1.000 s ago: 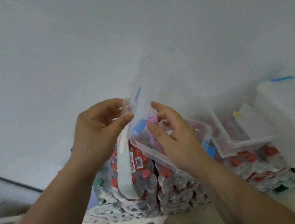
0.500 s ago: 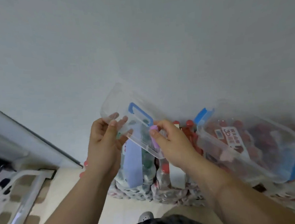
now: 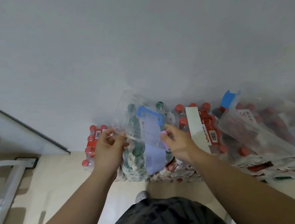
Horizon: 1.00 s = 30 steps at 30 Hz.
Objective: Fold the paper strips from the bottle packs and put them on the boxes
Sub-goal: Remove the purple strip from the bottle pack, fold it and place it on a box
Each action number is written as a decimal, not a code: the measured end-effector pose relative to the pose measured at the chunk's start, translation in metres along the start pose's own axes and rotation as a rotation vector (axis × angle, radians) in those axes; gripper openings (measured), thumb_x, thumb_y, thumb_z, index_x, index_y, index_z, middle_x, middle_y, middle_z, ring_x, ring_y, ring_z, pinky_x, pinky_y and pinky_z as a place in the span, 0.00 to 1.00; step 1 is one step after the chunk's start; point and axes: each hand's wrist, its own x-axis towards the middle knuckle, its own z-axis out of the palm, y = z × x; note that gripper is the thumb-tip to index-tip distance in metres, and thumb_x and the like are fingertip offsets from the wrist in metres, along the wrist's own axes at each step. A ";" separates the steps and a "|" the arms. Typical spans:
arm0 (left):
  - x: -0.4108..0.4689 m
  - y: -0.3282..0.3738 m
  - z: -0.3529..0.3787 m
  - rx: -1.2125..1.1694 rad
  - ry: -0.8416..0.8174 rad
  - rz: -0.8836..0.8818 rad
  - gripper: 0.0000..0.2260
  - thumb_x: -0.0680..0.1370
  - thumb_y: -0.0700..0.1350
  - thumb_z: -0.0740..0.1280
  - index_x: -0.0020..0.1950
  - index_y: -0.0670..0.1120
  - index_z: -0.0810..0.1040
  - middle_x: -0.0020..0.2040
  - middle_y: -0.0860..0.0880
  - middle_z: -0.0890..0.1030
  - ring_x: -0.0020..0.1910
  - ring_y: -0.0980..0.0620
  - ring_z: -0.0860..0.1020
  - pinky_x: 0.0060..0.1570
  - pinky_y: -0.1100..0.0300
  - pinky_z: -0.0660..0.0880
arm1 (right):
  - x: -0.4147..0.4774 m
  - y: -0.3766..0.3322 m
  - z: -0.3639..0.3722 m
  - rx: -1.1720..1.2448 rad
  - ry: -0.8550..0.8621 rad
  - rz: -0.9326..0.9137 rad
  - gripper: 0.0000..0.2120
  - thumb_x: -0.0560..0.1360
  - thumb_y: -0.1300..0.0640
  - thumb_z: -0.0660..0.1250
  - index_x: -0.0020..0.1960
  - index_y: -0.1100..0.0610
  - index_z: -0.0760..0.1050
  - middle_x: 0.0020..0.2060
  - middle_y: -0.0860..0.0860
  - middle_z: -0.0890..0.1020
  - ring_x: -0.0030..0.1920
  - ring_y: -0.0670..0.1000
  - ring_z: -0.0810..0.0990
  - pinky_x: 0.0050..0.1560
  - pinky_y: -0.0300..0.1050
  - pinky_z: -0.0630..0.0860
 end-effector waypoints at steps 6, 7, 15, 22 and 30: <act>0.017 -0.020 -0.028 0.307 -0.038 0.026 0.27 0.76 0.43 0.70 0.73 0.58 0.68 0.48 0.51 0.84 0.42 0.50 0.83 0.48 0.47 0.81 | 0.006 -0.003 0.007 -0.086 0.038 -0.003 0.13 0.82 0.44 0.61 0.52 0.54 0.72 0.42 0.55 0.80 0.45 0.60 0.80 0.49 0.57 0.78; 0.018 -0.021 -0.028 0.367 -0.052 0.031 0.27 0.75 0.44 0.71 0.73 0.58 0.69 0.47 0.54 0.84 0.43 0.53 0.83 0.50 0.48 0.81 | 0.006 -0.003 0.007 -0.093 0.053 -0.003 0.13 0.82 0.45 0.61 0.52 0.54 0.72 0.42 0.55 0.81 0.44 0.59 0.80 0.48 0.56 0.78; 0.025 -0.014 -0.017 0.741 0.042 0.326 0.25 0.73 0.50 0.72 0.68 0.49 0.72 0.63 0.51 0.74 0.63 0.46 0.73 0.59 0.48 0.74 | 0.003 -0.009 -0.005 -0.028 0.134 -0.057 0.09 0.83 0.47 0.62 0.49 0.52 0.73 0.40 0.52 0.81 0.43 0.55 0.80 0.42 0.49 0.74; 0.010 0.029 0.056 0.714 -0.149 0.613 0.22 0.74 0.48 0.73 0.66 0.47 0.75 0.64 0.48 0.74 0.63 0.49 0.72 0.63 0.58 0.68 | -0.012 -0.015 -0.058 0.117 0.290 -0.137 0.10 0.79 0.49 0.69 0.43 0.52 0.74 0.36 0.50 0.81 0.36 0.50 0.78 0.39 0.46 0.77; -0.031 0.053 0.179 0.656 -0.433 0.592 0.15 0.74 0.54 0.73 0.59 0.59 0.76 0.52 0.56 0.78 0.43 0.61 0.78 0.43 0.69 0.73 | -0.034 0.026 -0.174 0.251 0.473 -0.141 0.11 0.72 0.44 0.75 0.40 0.51 0.78 0.31 0.45 0.82 0.32 0.47 0.78 0.40 0.53 0.80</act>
